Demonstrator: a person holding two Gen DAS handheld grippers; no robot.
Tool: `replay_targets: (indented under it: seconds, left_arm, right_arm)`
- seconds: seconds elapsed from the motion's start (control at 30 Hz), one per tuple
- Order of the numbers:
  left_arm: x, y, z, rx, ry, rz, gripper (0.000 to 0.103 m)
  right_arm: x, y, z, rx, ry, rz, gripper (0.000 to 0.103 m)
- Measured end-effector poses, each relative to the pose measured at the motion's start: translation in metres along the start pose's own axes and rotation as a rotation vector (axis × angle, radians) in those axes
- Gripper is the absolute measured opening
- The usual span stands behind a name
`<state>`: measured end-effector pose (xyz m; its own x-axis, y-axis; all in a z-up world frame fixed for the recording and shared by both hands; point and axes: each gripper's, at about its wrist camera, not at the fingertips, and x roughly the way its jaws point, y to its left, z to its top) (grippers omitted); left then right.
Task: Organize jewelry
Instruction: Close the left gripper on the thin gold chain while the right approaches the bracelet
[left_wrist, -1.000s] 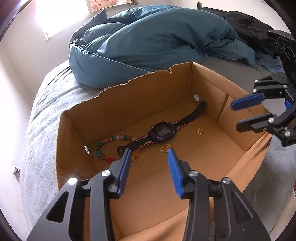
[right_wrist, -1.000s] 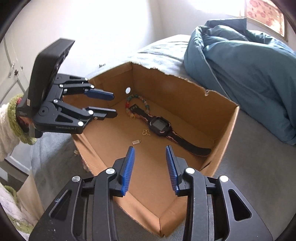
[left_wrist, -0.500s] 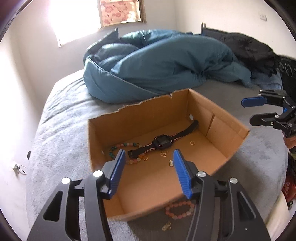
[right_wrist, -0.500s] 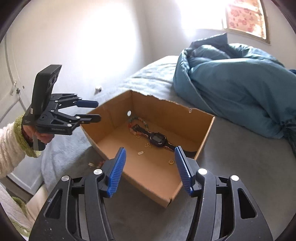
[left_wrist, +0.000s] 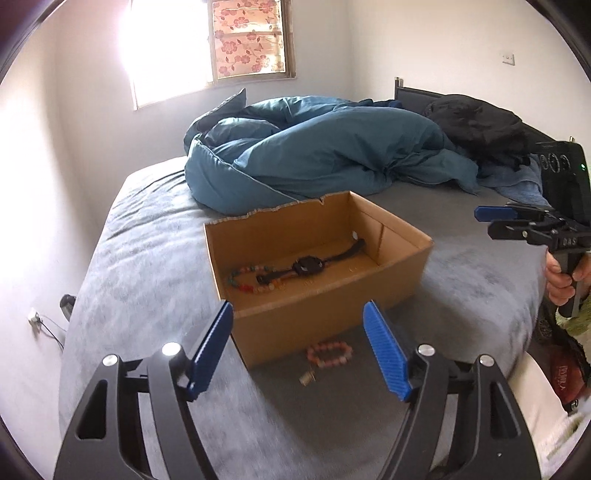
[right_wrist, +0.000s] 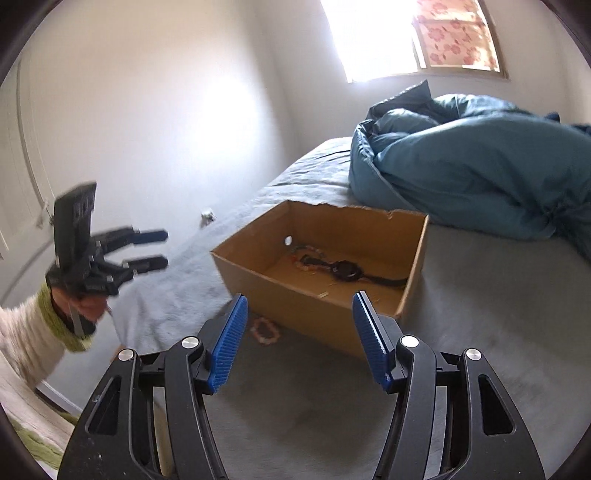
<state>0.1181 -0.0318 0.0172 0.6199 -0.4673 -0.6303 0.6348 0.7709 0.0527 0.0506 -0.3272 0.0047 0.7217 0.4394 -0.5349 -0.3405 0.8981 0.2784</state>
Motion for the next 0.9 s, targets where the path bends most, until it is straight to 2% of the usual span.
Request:
replay_targets:
  seconds: [0.13,0.33,0.5,0.67,0.9]
  left_arm:
    - [0.006,-0.004,-0.025,-0.004,0.021,-0.039,0.071]
    - [0.036,-0.009,-0.049,0.044,0.075,-0.052,0.069]
    - [0.063,-0.012,-0.059,0.101,0.114,-0.078,0.058]
    - [0.093,-0.008,-0.069,0.128,0.17,-0.111,0.042]
    - [0.12,-0.003,-0.075,0.146,0.218,-0.108,0.03]
  right_arm:
    - [0.014,0.01,-0.013,0.025,0.02,0.028,0.057]
    - [0.055,0.023,-0.024,-0.002,0.093,0.079,0.056]
    - [0.093,0.032,-0.023,-0.06,0.154,0.123,0.052]
    - [0.125,0.038,-0.025,-0.126,0.216,0.154,0.043]
    - [0.166,0.05,-0.031,-0.237,0.322,0.187,0.034]
